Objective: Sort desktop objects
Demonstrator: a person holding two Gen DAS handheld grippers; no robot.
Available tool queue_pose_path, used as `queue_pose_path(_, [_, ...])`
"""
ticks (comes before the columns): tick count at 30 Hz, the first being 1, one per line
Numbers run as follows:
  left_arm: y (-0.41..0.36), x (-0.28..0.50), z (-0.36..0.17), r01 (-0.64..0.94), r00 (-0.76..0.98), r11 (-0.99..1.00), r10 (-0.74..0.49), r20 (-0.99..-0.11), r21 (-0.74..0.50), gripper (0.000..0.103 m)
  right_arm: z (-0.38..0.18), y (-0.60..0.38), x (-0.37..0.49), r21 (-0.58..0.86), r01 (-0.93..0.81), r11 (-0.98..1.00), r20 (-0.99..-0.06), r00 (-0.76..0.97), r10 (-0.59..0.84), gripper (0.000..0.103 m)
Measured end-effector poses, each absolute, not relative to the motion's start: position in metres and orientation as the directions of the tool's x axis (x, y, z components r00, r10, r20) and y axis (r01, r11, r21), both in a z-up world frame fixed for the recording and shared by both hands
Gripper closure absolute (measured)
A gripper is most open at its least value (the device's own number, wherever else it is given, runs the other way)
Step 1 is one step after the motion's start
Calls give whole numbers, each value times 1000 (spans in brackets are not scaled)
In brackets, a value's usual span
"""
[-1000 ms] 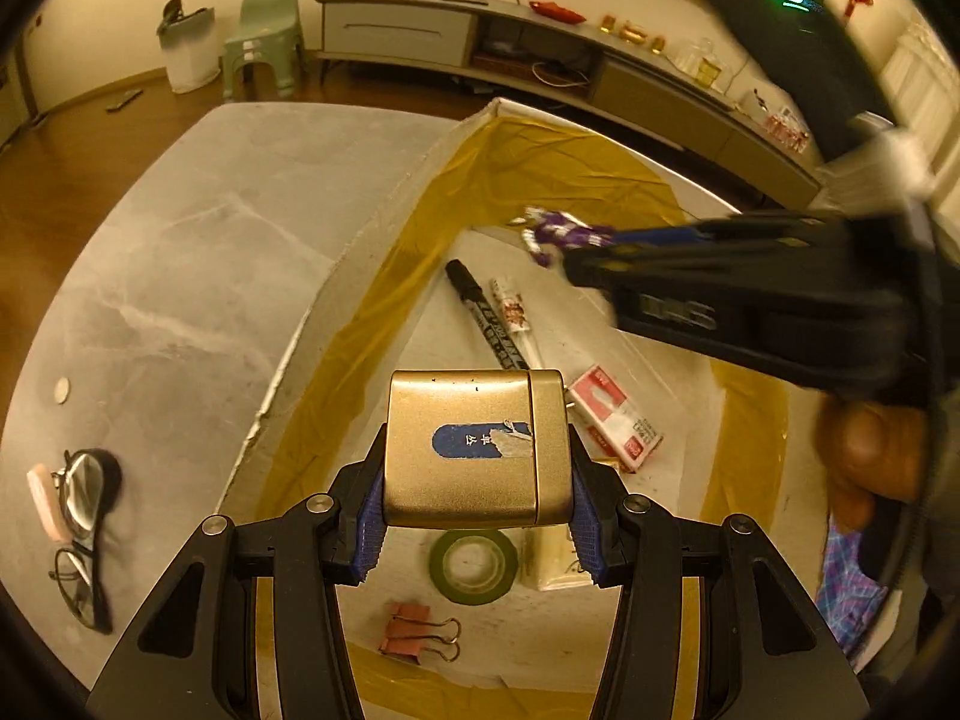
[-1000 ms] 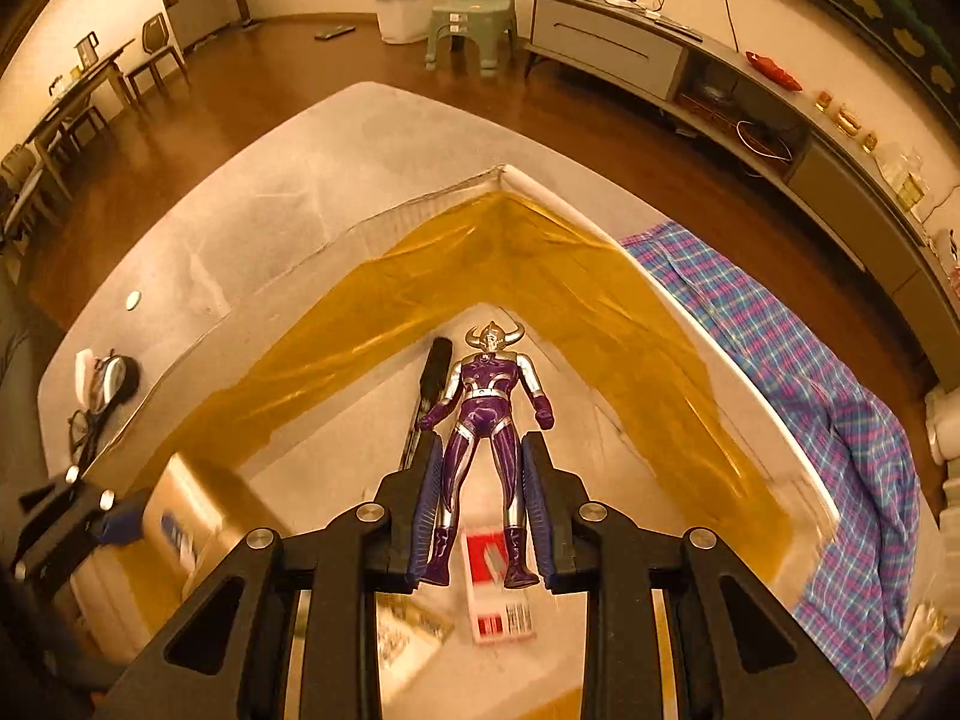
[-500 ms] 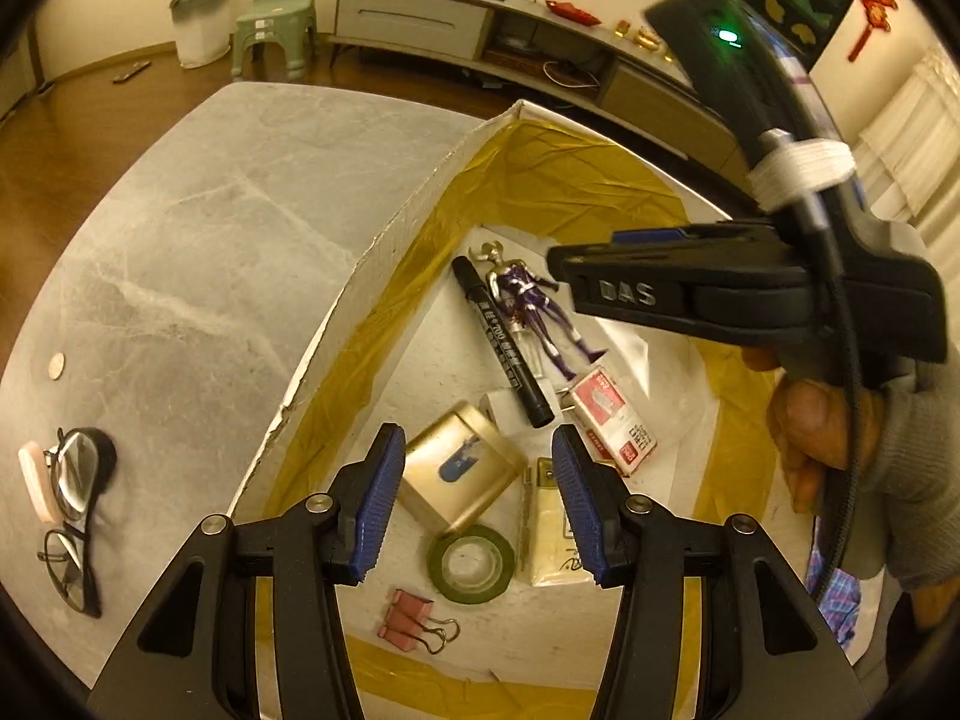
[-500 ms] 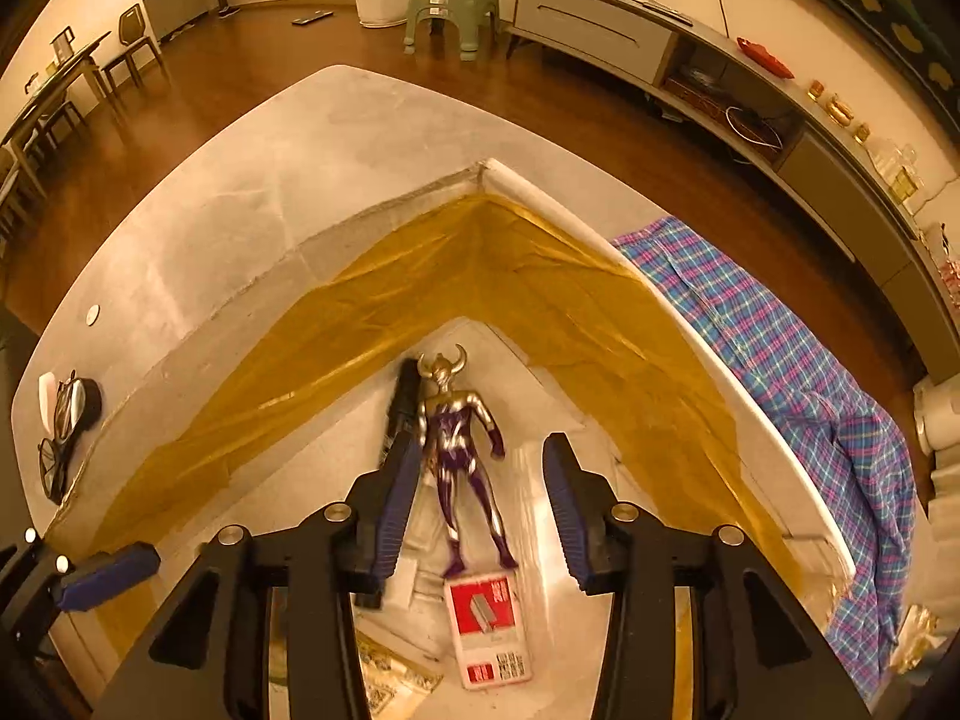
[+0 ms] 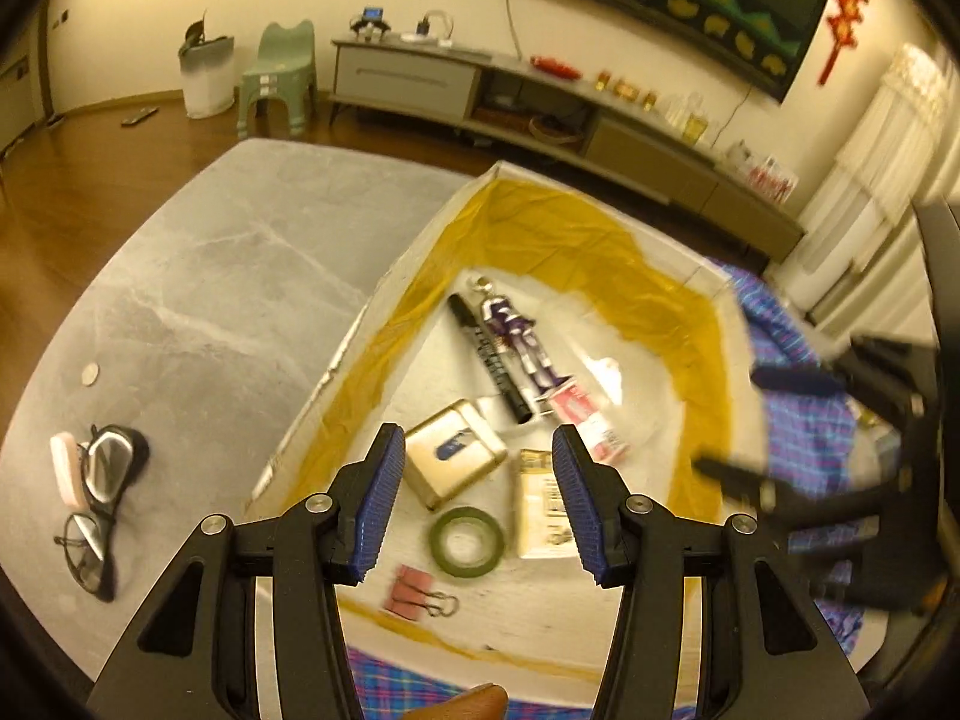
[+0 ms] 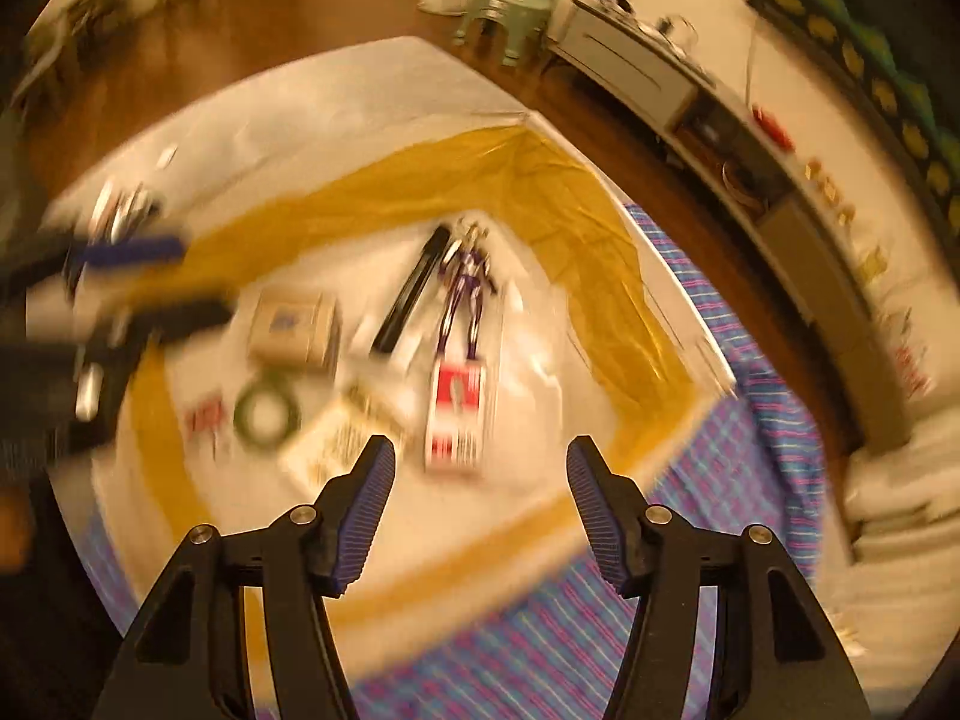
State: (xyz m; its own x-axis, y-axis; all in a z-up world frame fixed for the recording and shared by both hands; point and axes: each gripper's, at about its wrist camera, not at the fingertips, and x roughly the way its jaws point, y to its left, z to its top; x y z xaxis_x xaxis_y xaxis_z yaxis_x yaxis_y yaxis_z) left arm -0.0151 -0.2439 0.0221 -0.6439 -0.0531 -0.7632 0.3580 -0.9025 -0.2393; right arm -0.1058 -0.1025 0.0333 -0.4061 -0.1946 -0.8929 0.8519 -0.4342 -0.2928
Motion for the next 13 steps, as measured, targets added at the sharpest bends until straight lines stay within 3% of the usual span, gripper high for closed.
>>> queue_pose_path(3, [-236, -10, 27, 335, -677, -905, -38, -735, -262, 37, 36, -87, -74, -356, 859, -368, -878, -442, -183, 39])
queue_pose_path(13, [-240, 17, 39, 344, -721, -900, -69, -690, -269, 37, 38, -62, -27, -365, 859, -360, -876, -447, -179, 39])
